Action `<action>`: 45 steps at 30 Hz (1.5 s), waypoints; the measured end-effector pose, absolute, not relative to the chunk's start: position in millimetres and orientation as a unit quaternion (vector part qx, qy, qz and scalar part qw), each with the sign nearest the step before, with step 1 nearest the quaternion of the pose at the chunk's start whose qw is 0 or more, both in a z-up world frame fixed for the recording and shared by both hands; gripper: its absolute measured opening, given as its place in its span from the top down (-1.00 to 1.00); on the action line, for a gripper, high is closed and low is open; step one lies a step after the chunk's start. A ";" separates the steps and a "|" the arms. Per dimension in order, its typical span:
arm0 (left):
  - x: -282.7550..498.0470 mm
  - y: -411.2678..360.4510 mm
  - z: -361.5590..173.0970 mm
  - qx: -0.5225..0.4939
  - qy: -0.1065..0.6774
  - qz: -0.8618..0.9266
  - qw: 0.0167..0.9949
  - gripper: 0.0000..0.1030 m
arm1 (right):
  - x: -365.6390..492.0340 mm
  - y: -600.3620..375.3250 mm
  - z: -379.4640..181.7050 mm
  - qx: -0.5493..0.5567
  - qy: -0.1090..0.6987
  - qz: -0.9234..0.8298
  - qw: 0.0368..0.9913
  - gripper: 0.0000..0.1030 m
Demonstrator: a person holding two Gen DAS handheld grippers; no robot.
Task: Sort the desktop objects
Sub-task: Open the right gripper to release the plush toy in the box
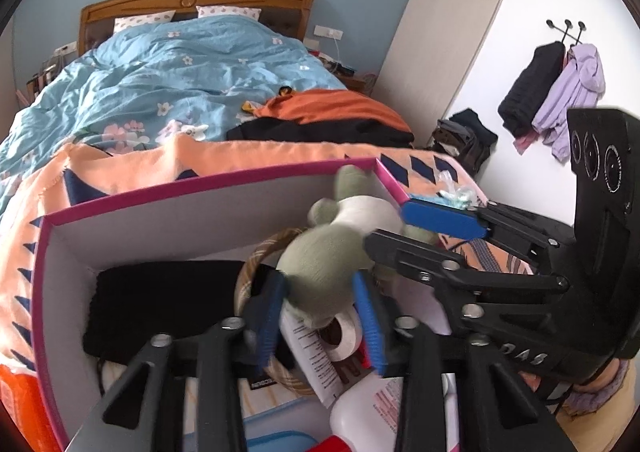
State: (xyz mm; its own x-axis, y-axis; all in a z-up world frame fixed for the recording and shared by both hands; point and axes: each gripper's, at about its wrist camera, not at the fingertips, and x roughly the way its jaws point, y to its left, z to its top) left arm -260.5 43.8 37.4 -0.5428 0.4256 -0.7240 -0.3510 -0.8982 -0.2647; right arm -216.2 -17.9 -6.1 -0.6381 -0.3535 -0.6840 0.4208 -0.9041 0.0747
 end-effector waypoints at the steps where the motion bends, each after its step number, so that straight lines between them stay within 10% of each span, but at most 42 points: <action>1: -261.9 44.5 35.5 -0.426 -0.043 0.877 0.219 0.52 | -219.2 -20.8 -8.3 0.377 0.052 -0.901 0.209 0.14; 17: -248.6 33.6 40.4 -0.409 -0.033 0.896 0.171 0.21 | -216.5 -23.3 -13.4 0.388 0.069 -0.900 0.184 0.12; 30: -143.7 31.4 72.7 -0.295 0.018 0.947 0.130 -1.00 | -120.9 -8.7 7.9 0.295 0.033 -0.928 0.224 -0.31; 45: -46.0 21.4 30.0 -0.322 0.016 0.945 0.062 -1.00 | 13.8 -7.6 -27.3 0.279 -0.002 -0.929 0.243 -0.88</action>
